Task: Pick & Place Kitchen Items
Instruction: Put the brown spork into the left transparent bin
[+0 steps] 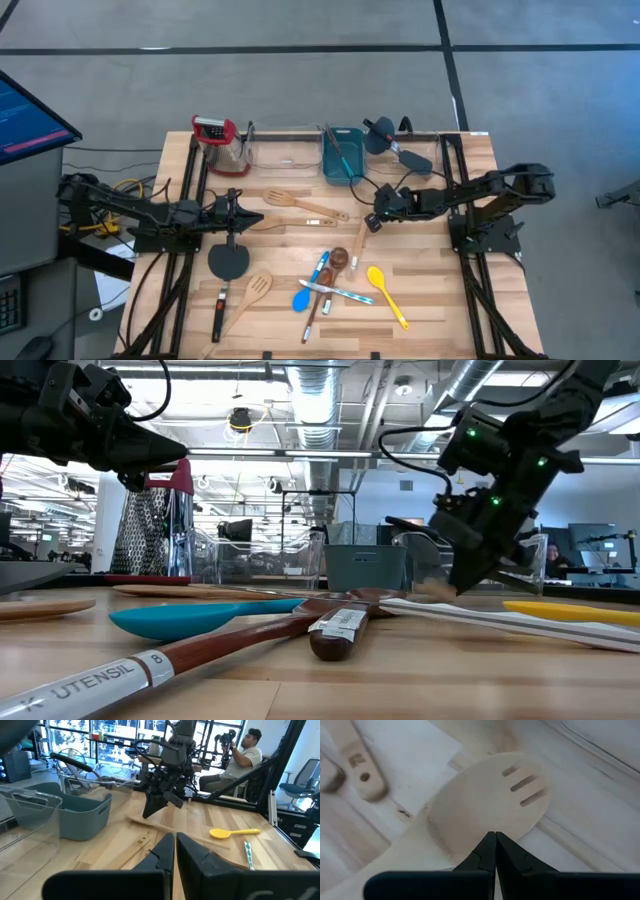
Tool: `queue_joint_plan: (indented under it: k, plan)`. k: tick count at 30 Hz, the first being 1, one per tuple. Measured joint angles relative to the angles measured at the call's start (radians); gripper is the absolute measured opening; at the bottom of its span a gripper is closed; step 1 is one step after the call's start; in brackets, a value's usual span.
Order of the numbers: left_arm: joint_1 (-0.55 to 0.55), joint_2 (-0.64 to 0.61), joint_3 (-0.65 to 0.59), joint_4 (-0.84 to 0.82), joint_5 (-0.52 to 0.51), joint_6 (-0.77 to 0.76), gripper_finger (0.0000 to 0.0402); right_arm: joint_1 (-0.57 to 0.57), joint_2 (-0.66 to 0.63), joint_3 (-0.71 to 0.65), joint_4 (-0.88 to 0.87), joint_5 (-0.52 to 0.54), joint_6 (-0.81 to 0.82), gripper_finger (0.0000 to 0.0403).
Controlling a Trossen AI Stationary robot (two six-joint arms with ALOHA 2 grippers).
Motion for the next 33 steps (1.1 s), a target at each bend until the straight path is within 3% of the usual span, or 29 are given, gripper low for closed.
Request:
queue_joint_plan:
  k: [8,18,28,33]
  plan:
    - [0.0,0.0,0.0,0.0,0.0,0.0,0.0008,0.04,-0.028,0.009,-0.111,-0.004,0.023,0.0]
    - [0.0,0.0,0.0,0.0,0.0,0.0,0.0008,0.122,-0.097,0.082,-0.5,-0.018,0.17,0.0]
    - [0.0,0.0,0.0,0.0,0.0,0.0,0.0008,0.165,-0.111,0.099,-0.512,0.03,0.21,0.0]
    - [0.0,0.0,0.0,0.001,0.0,0.0,0.0008,0.173,-0.124,0.139,-0.493,-0.058,0.167,0.0]
